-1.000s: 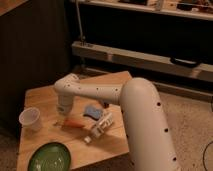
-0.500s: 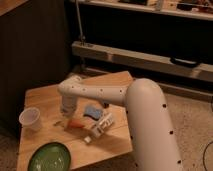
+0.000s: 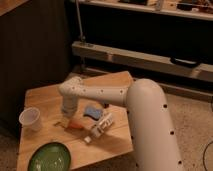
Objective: Drag the pepper across the table
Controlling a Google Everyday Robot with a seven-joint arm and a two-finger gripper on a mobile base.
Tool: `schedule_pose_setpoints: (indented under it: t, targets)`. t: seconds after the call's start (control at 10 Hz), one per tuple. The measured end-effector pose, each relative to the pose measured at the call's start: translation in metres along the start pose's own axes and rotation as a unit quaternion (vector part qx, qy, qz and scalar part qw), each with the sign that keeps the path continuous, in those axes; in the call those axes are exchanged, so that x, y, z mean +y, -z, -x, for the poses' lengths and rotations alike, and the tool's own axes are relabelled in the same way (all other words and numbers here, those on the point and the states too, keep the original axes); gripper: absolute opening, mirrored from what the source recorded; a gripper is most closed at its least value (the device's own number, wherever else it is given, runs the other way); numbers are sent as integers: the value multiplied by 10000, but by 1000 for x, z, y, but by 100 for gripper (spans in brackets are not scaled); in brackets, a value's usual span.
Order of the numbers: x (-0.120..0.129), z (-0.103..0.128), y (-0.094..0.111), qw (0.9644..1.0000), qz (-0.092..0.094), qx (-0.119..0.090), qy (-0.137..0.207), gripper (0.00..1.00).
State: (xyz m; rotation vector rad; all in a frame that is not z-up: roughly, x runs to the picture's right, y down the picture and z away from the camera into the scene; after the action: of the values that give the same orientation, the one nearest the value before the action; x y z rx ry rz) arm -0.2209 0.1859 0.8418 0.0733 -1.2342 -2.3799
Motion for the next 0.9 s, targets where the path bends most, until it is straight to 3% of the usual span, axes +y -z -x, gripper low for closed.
schedule_pose_setpoints:
  t: [0.5, 0.9]
  targets:
    - [0, 48, 11, 9995, 99, -63, -308, 14]
    - [6, 94, 16, 9968, 157, -13, -780, 14]
